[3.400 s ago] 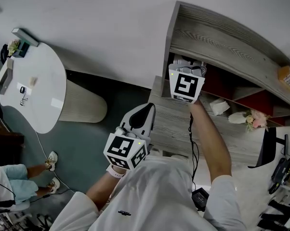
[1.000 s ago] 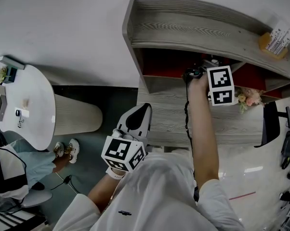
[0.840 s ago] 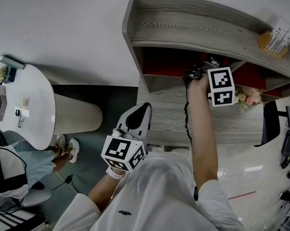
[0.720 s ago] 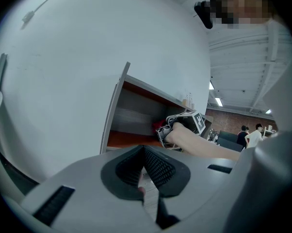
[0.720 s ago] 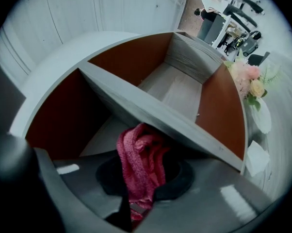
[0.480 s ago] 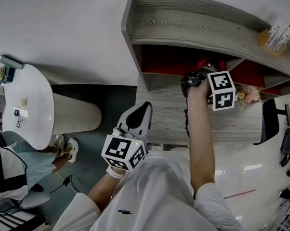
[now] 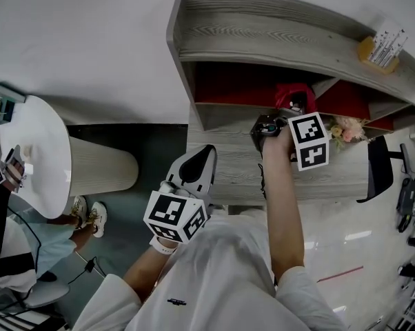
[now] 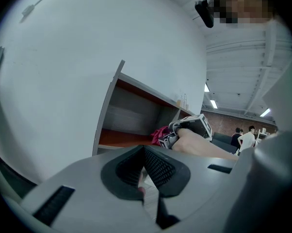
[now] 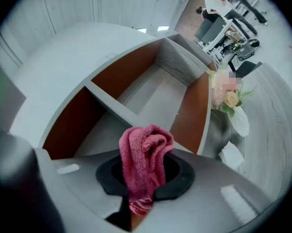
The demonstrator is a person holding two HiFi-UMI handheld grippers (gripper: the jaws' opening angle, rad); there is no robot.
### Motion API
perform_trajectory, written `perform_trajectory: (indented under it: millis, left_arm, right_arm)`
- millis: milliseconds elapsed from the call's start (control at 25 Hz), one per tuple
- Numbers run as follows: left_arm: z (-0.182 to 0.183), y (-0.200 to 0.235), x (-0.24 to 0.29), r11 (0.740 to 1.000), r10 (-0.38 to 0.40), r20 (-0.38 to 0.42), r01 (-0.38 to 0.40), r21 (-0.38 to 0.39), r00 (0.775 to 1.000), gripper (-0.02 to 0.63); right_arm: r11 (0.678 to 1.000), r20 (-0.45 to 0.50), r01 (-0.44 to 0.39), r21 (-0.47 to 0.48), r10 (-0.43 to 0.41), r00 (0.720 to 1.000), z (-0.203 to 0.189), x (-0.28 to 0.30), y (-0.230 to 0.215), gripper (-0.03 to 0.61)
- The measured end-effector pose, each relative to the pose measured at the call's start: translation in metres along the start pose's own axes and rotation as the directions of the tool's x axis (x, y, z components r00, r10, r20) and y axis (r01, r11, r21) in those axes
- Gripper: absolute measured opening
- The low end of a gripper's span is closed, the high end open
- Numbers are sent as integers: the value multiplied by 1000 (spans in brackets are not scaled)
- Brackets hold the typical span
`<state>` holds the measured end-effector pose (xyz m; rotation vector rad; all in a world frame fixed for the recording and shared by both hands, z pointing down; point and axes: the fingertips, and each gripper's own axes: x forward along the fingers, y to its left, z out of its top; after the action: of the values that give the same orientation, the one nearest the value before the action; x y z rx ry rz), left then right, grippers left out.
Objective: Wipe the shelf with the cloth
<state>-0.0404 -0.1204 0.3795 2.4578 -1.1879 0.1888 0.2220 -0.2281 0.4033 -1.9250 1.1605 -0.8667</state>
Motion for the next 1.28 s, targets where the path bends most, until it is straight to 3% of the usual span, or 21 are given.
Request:
perform_trajectory:
  millis: [240,440,720,880,1080,1280]
  left_arm:
    - [4,-6,1,1000,-18,12,18,0,1000,6]
    - [6,-6,-3,1000,-20,26,21,-4,999,6]
    - [6,2,-7,1000,-10,37,11,-29,999,6]
    - [10,1,-11,999,-25,49,26,-25,998,6]
    - [11,2,-15,999,-40,50,40,7,998,6]
    - [13,-1,-22,997,-56,57,53,57,997,6]
  right_arm:
    - [987,62,-139,-84,145,988,30,-15,48,63]
    - [951,110,-238,-198,263,959,55,-33,83,63]
    - [873,-15,-342,-348,360,933,66,-52,89,63]
    - [792,-74,-376,-481,390,918,65,-78,83,63]
    - [654,-159,-421,-628,422,892,55,-113,80,63]
    - [537,-247,-495,-683,469,848,39,-149,78,61]
